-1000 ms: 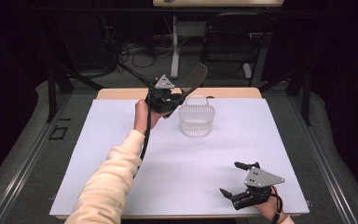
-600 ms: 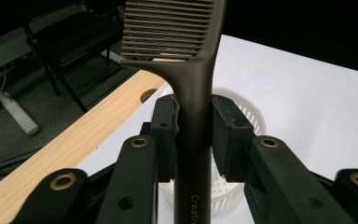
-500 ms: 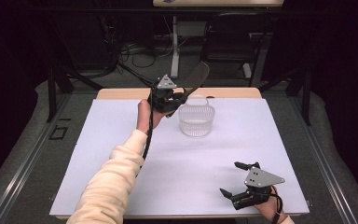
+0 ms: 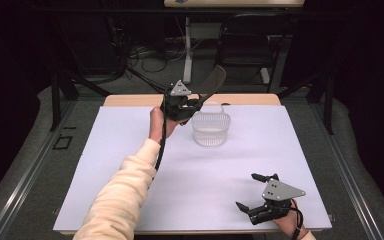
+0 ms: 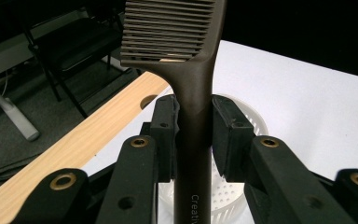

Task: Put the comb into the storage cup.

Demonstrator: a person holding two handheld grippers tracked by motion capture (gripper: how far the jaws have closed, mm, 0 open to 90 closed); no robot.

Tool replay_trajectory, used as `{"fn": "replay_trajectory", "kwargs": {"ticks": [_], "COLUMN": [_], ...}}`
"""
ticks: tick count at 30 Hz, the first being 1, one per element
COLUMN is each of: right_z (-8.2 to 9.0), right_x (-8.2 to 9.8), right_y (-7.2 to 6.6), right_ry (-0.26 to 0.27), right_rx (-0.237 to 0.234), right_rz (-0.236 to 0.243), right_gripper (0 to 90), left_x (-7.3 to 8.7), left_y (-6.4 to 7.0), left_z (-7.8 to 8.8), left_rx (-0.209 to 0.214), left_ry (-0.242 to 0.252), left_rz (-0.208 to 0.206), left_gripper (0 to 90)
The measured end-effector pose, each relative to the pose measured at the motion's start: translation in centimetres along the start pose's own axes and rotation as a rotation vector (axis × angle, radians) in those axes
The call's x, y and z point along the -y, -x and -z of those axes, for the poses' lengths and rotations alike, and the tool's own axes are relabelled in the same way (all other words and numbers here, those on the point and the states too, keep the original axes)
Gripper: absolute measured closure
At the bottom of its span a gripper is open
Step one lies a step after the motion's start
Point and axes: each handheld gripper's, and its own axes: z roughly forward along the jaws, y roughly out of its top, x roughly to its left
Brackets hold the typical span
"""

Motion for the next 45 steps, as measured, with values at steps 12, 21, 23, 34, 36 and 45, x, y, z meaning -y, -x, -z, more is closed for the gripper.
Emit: {"fn": "replay_trajectory", "kwargs": {"ticks": [12, 21, 23, 34, 36, 45], "right_z": [0.0, 0.0, 0.0, 0.0, 0.0, 0.1], "right_x": [0.0, 0.0, 0.0, 0.0, 0.0, 0.0], "right_y": [0.0, 0.0, 0.0, 0.0, 0.0, 0.1], "right_ry": [0.0, -0.002, -0.003, -0.002, -0.002, 0.001], "right_rx": [0.001, 0.001, 0.001, 0.0, 0.0, 0.002], "right_rz": [-0.002, -0.002, -0.003, -0.003, -0.003, -0.001], "right_gripper": [0.2, 0.2, 0.2, 0.2, 0.2, 0.2], "left_x": [0.0, -0.1, -0.2, -0.5, -0.6, -0.7], "left_y": [0.1, 0.2, 0.2, 0.2, 0.3, 0.4], "left_z": [-0.8, -1.4, -1.5, -2.4, -2.5, -3.1], "left_rx": [0.009, 0.018, 0.019, 0.021, 0.02, 0.017], "left_ry": [0.014, 0.028, 0.029, 0.035, 0.036, 0.048], "left_rz": [-0.019, -0.043, -0.051, -0.078, -0.09, -0.101], "left_gripper": [72.2, 72.1, 72.1, 72.1, 72.2, 72.1]}}
